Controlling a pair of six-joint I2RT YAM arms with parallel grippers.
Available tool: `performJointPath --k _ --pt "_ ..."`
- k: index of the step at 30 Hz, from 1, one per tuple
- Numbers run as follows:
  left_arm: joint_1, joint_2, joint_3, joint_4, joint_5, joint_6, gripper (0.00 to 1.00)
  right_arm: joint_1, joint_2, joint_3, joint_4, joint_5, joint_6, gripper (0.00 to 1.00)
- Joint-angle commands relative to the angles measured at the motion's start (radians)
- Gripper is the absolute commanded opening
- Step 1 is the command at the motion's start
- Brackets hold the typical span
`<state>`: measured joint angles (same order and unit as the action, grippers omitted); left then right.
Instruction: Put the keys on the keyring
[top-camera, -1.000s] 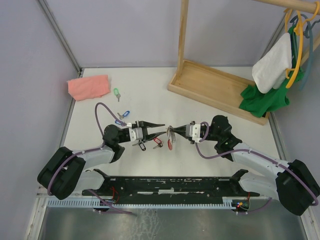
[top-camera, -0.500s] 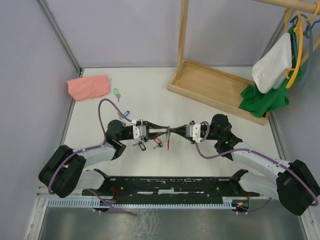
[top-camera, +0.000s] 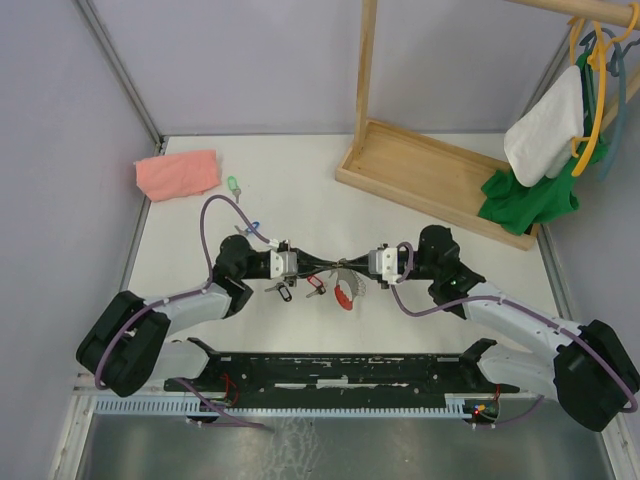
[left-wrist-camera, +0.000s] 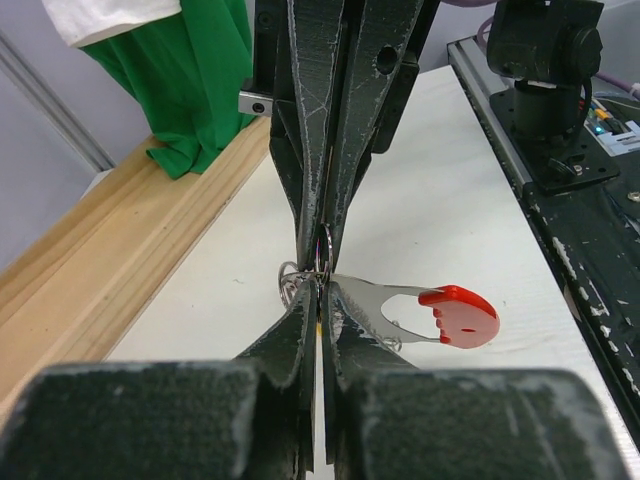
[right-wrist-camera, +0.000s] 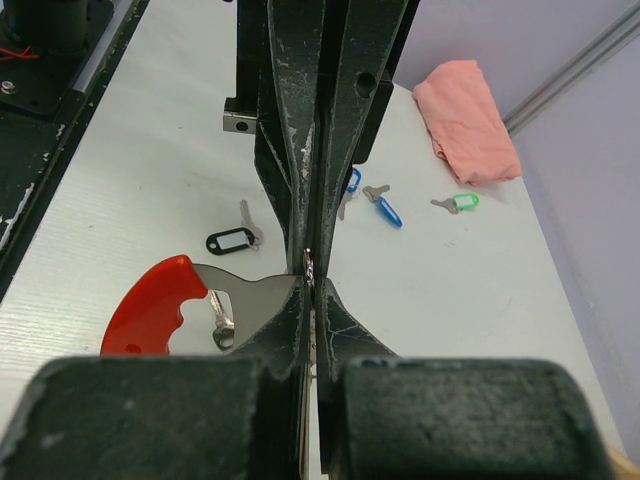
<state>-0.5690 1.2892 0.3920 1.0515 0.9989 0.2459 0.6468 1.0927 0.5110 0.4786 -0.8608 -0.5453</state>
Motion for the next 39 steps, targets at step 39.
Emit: performJointPath --k 39 --pt "-0.023 -0.092 0.266 -0.634 -0.037 0.063 0.03 0.015 0.061 0.367 -0.692 0.035 -0.31 0.25"
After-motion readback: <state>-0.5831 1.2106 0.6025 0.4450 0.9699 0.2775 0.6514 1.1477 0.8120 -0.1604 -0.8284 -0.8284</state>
